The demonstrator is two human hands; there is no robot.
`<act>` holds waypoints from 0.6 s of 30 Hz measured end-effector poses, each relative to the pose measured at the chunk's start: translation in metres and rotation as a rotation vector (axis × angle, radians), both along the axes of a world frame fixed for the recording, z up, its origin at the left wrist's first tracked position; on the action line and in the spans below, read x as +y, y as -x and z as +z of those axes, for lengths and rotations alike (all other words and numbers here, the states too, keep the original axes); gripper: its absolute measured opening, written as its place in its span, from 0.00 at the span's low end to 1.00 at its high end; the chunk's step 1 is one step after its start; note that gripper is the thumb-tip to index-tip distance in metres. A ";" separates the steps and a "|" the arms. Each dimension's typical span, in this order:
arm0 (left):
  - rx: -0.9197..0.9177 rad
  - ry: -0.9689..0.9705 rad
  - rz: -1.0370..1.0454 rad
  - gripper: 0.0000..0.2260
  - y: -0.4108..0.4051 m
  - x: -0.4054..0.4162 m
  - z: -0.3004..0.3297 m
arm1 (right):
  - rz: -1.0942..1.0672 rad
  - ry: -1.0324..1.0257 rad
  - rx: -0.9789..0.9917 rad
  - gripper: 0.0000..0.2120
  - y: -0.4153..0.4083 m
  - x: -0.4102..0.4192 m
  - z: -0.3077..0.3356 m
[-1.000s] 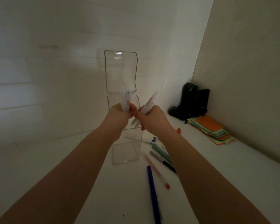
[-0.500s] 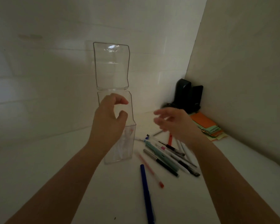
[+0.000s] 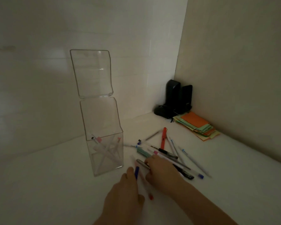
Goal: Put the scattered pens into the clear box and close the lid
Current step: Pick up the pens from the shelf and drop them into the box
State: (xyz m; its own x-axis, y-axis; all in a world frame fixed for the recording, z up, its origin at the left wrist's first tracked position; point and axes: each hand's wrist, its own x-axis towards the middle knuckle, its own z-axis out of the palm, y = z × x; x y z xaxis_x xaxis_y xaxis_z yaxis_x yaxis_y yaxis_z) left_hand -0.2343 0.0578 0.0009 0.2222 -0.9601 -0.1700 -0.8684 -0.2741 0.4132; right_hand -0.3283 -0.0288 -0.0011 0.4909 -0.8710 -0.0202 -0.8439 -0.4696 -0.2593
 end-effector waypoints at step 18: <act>-0.219 0.097 0.112 0.09 0.004 -0.055 -0.018 | -0.056 -0.021 0.076 0.15 0.010 -0.019 -0.002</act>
State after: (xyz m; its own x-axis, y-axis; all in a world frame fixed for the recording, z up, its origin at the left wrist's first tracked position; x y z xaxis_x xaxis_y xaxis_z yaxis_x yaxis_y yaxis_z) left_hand -0.2387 0.0025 -0.0173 0.3497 -0.9368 -0.0142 -0.9064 -0.3421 0.2480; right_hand -0.3381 -0.0478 -0.0033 0.4375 -0.8962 -0.0738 -0.8865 -0.4161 -0.2027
